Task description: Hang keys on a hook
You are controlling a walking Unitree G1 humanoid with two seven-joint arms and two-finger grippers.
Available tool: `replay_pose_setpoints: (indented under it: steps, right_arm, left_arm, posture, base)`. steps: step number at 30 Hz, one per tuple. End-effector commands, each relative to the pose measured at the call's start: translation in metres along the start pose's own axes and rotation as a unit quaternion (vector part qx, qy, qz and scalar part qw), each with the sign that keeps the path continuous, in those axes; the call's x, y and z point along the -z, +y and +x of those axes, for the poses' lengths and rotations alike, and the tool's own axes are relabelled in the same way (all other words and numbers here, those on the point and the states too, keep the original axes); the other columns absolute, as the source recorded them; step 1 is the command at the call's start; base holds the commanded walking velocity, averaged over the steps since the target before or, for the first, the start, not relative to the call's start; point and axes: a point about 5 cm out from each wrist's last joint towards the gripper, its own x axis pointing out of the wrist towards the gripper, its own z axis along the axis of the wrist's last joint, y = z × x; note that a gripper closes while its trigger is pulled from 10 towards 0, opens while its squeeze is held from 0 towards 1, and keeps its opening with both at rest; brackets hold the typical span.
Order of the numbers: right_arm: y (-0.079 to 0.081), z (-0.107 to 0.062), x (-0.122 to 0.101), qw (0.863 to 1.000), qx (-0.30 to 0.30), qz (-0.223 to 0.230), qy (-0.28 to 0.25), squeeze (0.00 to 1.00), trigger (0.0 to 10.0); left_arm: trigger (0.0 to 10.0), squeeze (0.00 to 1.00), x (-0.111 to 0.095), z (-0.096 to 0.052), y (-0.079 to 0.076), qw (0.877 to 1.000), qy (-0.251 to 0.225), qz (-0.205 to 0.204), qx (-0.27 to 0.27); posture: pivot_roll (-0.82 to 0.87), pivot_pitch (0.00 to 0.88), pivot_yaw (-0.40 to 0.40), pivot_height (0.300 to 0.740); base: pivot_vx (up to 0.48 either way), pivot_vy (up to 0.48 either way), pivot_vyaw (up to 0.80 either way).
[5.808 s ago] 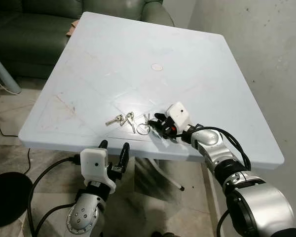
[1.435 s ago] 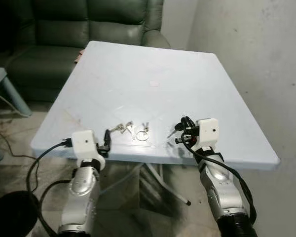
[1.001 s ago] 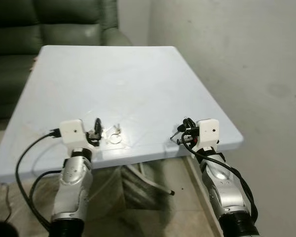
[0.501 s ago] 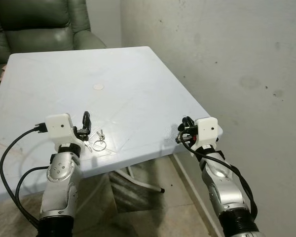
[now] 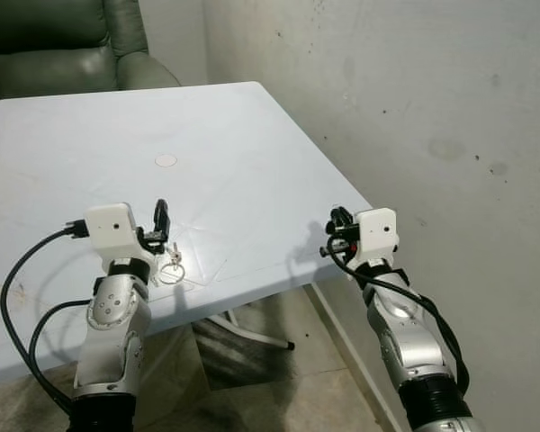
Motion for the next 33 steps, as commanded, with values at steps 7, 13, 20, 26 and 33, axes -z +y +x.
replay_pose_setpoints:
  steps: [7,13,20,26,33]
  right_arm:
    - [-0.005,0.0017,-0.0098,1.0,0.007,-0.006,-0.021,0.0,10.0]
    - [-0.0042,0.0002,-0.0082,1.0,0.005,-0.007,-0.019,0.0,10.0]
    - [0.0003,-0.0015,-0.0094,0.999,-0.014,-0.012,-0.028,0.0,10.0]
    - [0.0001,-0.002,-0.009,0.999,-0.014,-0.013,-0.028,0.0,10.0]
    - [-0.0018,-0.0021,-0.0075,1.0,-0.007,-0.012,-0.022,0.0,10.0]
  left_arm:
    - [10.0,0.0,-0.0054,0.0015,0.0006,1.0,-0.009,0.001,0.013]
    - [10.0,0.0,-0.0042,0.0017,0.0013,1.0,-0.005,0.0,0.013]
    - [10.0,0.0,-0.0037,0.0018,0.0021,1.0,-0.003,-0.001,0.013]
    - [10.0,0.0,-0.0037,0.0017,0.0025,1.0,-0.003,-0.003,0.012]
    - [10.0,0.0,-0.0041,0.0012,0.0023,1.0,-0.006,-0.004,0.011]
  posture:
    - [-0.05,0.0,-0.031,0.74]
    - [-0.05,0.0,-0.035,0.74]
    - [-0.04,0.0,-0.041,0.74]
    - [-0.04,0.0,-0.041,0.74]
    - [-0.04,0.0,-0.044,0.74]
  base:
    - [0.0,0.0,-0.77]
    - [0.0,0.185,-0.78]
    - [0.0,0.384,-0.32]
    - [0.0,0.383,0.0]
    - [0.0,0.179,0.0]
